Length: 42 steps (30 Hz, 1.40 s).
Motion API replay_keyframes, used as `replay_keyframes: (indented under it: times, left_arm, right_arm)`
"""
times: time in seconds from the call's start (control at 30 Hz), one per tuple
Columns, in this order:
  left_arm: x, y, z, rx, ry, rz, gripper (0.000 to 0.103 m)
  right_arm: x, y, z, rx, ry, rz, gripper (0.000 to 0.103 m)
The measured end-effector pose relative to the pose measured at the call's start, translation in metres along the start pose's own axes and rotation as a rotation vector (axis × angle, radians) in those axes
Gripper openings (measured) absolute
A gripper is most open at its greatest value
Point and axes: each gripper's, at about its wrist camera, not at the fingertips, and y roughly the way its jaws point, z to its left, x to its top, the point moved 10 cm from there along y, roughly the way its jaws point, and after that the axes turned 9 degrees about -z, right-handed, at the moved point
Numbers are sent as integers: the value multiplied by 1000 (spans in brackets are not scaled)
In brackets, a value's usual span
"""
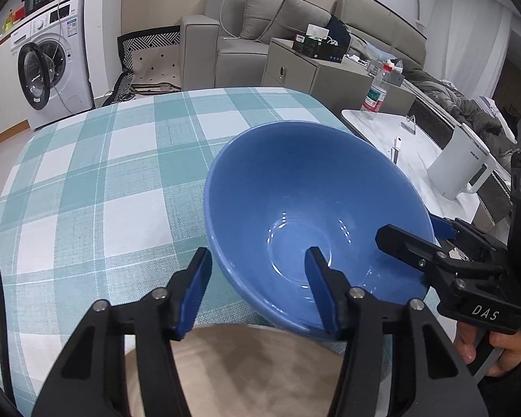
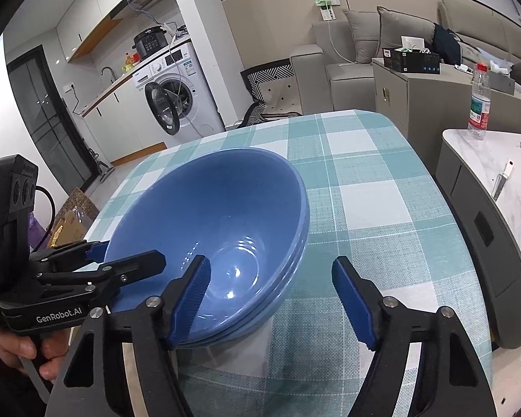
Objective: Organize plates and bowls
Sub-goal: 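Close both grippers on the rim of the stacked blue bowls, then lift the stacked blue bowls with both grippers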
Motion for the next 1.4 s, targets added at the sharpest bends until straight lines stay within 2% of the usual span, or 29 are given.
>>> replay_keyframes:
  times: [0.23,0.97,1.4]
  left_arm:
    - [0,-1,-2,13,17,-4,50]
    - [-1,-5,-2,49,29,-2,48]
    - [8,-14,-10,62,49,-39,48]
  right_arm:
    - [0,-2,10,18,-28,-12,57]
    - [1,-6,15,13,-42,-19,56]
    - [13,-22,15,6,-42,-58,56]
